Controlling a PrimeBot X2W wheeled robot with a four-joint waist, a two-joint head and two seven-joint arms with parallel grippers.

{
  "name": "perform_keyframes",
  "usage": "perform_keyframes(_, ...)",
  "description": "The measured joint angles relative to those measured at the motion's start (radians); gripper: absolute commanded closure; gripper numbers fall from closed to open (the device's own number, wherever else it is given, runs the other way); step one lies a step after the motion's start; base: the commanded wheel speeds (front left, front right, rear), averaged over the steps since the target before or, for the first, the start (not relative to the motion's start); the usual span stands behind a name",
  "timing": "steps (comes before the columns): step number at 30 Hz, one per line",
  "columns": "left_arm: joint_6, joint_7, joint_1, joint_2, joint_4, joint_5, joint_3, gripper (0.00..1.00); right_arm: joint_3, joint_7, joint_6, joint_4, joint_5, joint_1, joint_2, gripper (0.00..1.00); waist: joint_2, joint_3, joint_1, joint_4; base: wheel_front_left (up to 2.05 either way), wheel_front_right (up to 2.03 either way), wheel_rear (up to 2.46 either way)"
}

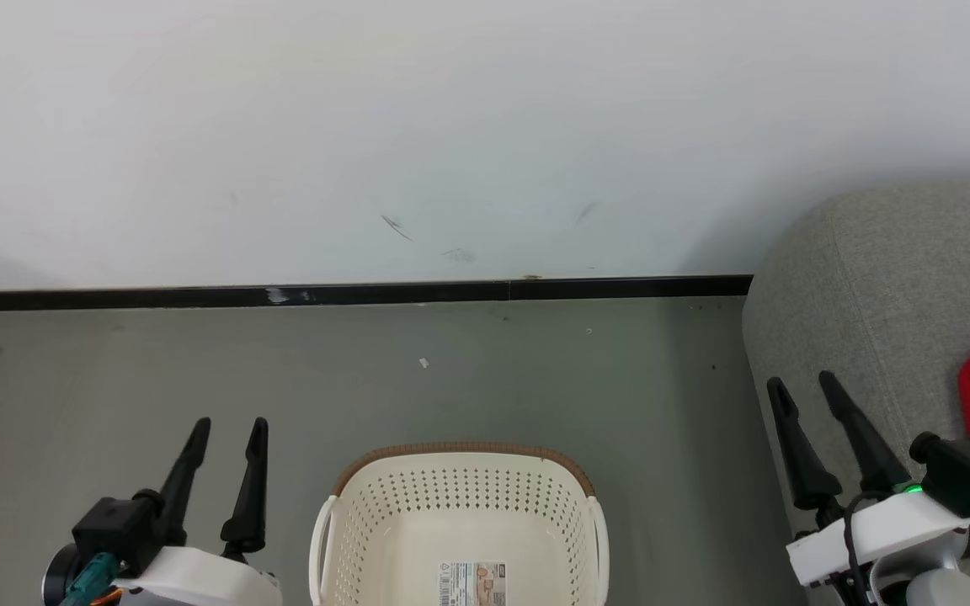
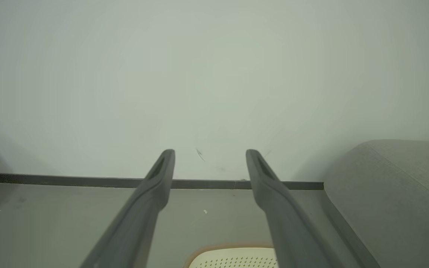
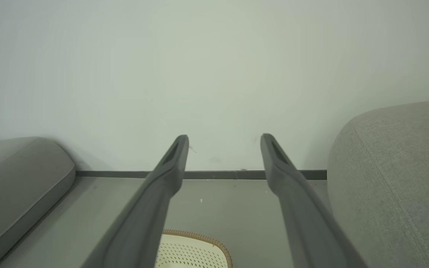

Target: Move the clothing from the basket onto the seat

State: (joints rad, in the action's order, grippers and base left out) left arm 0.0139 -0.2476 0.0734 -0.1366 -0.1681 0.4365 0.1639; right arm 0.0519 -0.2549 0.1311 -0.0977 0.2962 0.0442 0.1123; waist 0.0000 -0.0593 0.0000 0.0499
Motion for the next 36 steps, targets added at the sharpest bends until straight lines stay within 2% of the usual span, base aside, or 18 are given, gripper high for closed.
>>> perform_keyframes(9,0.000,0.002,-0.042,0.042,-0.066,0.012,0.016,1.00,0.013,0.001,0.000,-0.066,0.011,-0.053,-0.029,1.00,0.0000,0.000,0.0000,0.000,0.00,0.00,0.00)
perform_keyframes(25,-0.018,0.063,-0.042,0.048,-0.067,0.207,-0.023,1.00,0.001,0.030,0.000,-0.049,0.236,-0.058,-0.036,1.00,0.0000,0.008,0.0004,-0.005,0.00,0.00,0.00)
perform_keyframes(36,-0.034,0.105,-0.042,0.055,-0.068,0.331,-0.056,1.00,-0.011,0.071,0.000,-0.060,0.388,-0.057,-0.037,1.00,0.0000,0.022,0.0069,-0.013,0.00,0.00,0.00)
